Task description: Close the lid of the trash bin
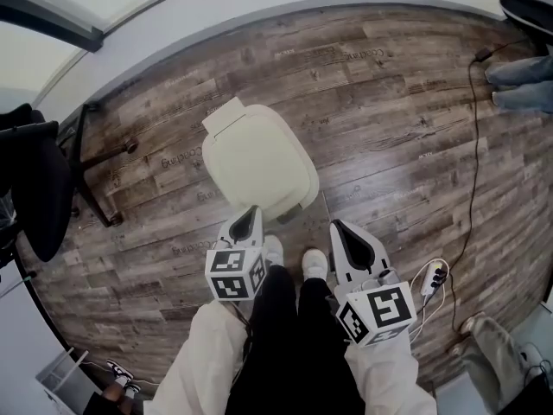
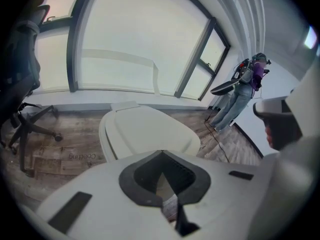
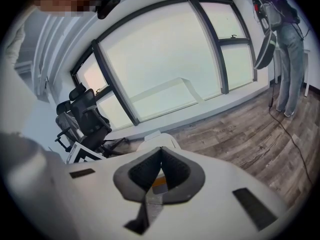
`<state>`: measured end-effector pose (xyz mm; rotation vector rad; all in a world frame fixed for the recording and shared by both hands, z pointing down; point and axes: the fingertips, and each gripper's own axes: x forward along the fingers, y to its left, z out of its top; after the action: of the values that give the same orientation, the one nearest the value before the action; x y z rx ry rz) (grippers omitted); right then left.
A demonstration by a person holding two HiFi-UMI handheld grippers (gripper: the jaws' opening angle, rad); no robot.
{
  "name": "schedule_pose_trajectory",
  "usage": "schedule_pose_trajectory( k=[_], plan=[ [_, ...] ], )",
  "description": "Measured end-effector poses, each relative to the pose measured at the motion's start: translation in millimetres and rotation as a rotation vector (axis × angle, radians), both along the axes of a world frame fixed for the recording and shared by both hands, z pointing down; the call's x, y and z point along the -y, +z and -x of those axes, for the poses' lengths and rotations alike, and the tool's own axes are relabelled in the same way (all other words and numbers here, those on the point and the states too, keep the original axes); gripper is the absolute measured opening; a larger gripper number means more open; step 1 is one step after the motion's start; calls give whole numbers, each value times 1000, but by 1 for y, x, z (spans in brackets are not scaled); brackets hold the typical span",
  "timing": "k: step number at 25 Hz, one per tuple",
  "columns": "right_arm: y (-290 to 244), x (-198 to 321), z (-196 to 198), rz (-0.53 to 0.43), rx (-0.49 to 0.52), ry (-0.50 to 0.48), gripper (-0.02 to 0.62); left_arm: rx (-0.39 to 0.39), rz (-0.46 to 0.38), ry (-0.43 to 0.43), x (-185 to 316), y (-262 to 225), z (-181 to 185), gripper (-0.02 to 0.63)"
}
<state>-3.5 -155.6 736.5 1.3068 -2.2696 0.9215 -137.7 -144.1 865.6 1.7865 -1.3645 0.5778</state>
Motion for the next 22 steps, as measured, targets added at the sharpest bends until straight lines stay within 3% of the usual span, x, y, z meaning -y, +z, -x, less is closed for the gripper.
schedule_pose_trajectory(
  k=[14,22],
  plan=[
    [6,15,-11,16,-8,15,25,44,118,59,-5,40,-7,8],
    [8,14,-14,25,-7,18,25,103,130,93,-5,49,-10,8]
  ],
)
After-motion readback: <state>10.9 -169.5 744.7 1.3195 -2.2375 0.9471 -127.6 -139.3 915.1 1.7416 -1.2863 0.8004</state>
